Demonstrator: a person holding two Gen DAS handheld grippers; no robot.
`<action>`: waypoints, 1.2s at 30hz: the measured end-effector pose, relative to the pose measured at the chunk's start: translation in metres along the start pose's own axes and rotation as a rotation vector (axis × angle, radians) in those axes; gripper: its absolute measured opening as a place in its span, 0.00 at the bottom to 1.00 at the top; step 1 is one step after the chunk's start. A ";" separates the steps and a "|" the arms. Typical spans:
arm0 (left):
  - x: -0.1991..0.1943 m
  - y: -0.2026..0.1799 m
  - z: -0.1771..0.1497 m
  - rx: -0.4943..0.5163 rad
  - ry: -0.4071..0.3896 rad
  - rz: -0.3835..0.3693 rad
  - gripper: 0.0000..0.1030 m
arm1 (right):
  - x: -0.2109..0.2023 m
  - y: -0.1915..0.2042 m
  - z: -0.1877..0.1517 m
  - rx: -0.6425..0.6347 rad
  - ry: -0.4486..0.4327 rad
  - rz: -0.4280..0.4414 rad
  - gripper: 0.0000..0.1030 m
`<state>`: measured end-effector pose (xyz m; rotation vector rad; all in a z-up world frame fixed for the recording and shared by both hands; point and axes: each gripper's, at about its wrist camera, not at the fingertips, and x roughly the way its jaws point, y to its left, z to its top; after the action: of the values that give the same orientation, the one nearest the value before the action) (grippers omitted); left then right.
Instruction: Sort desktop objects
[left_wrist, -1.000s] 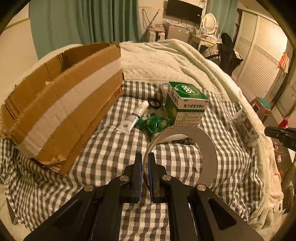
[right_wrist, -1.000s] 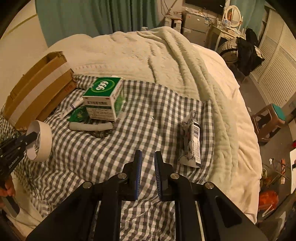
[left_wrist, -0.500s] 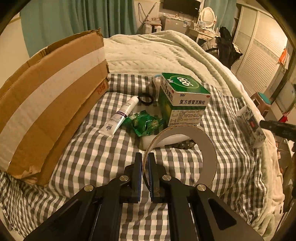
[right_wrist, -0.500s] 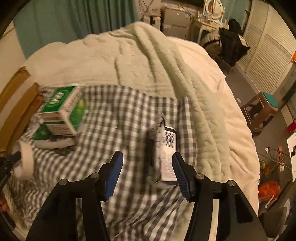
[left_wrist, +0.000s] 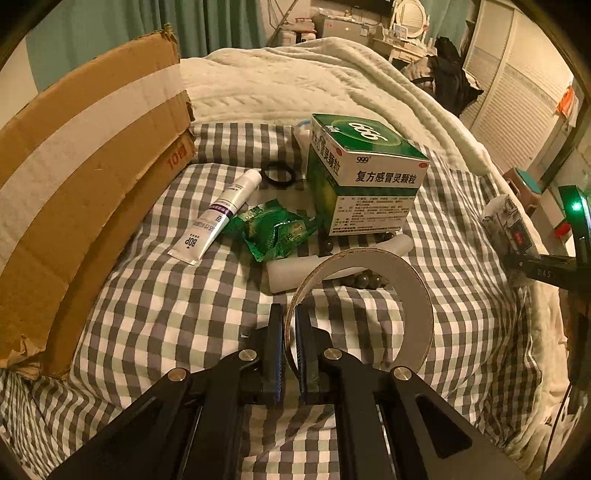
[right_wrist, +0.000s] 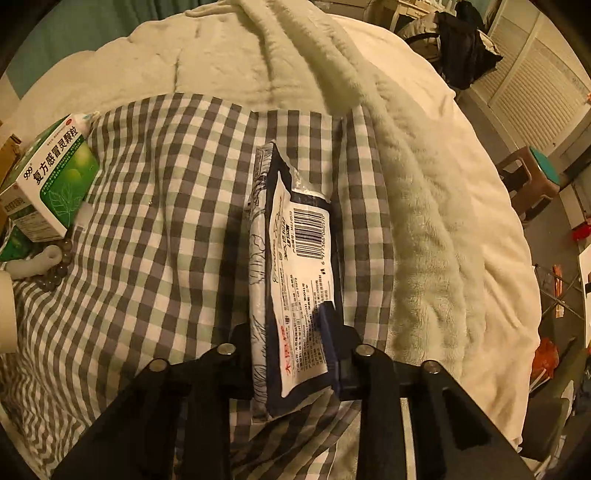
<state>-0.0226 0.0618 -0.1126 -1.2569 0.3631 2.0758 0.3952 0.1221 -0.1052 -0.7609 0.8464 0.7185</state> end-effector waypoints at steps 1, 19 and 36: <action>0.001 0.000 0.000 0.000 0.001 -0.003 0.06 | -0.002 0.000 0.000 -0.006 -0.006 -0.004 0.20; -0.064 0.016 -0.014 -0.022 -0.099 -0.016 0.06 | -0.142 0.091 -0.026 -0.296 -0.296 -0.110 0.14; -0.207 0.137 0.038 -0.243 -0.464 0.073 0.06 | -0.283 0.256 -0.029 -0.434 -0.512 0.223 0.14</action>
<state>-0.0765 -0.1015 0.0708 -0.8570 -0.0568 2.4470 0.0469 0.1652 0.0475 -0.8185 0.3085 1.2581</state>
